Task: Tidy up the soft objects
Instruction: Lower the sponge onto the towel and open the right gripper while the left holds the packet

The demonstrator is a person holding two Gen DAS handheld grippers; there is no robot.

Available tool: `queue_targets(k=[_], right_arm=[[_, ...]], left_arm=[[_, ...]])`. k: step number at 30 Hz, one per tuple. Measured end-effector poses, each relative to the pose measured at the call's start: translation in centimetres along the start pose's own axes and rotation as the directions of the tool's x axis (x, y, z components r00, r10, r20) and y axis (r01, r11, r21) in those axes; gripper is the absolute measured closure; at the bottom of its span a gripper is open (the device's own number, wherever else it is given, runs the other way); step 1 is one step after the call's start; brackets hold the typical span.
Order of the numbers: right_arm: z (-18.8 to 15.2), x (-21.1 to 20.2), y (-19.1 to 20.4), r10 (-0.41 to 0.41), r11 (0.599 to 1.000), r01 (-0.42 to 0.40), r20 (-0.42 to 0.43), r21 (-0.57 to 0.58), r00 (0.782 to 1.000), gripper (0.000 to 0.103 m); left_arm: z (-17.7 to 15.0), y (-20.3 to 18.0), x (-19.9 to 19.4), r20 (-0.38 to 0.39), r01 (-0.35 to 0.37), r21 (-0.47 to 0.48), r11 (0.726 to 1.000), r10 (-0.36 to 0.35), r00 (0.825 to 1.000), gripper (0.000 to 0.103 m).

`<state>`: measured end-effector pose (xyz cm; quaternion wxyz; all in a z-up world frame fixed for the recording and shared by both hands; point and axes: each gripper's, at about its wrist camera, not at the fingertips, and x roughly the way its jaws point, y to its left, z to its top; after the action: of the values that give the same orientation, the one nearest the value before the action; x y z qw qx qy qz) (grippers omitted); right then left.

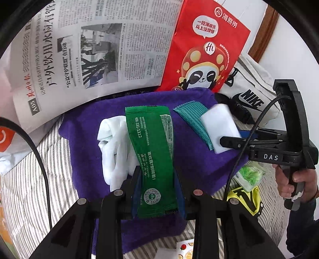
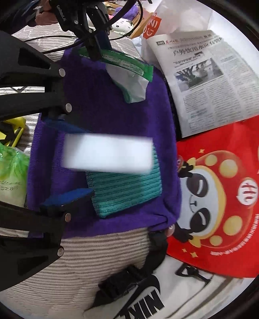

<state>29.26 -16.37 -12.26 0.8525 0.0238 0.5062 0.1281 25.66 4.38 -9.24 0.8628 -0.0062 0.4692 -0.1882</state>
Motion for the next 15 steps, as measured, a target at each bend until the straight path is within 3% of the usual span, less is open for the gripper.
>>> queue_targets(k=[3,4,15], right_arm=[[-0.3,0.3,0.1,-0.004,1.0,0.004,0.001,-0.009,1.0,0.06],[-0.4,0.4,0.0,-0.001,1.0,0.001,-0.002,-0.009,1.0,0.067],[-2.2,-2.1,-0.7,0.011,0.998,-0.009,0.039,-0.059,0.999,0.069]], left_arm=[[0.1,-0.1,0.6,-0.011,0.009,0.009,1.0,-0.009,1.0,0.074],[0.1,-0.1,0.9,-0.015,0.009,0.009,1.0,-0.009,1.0,0.074],[0.1,-0.2,1.2,-0.035,-0.005,0.023,1.0,0.006,0.999,0.073]])
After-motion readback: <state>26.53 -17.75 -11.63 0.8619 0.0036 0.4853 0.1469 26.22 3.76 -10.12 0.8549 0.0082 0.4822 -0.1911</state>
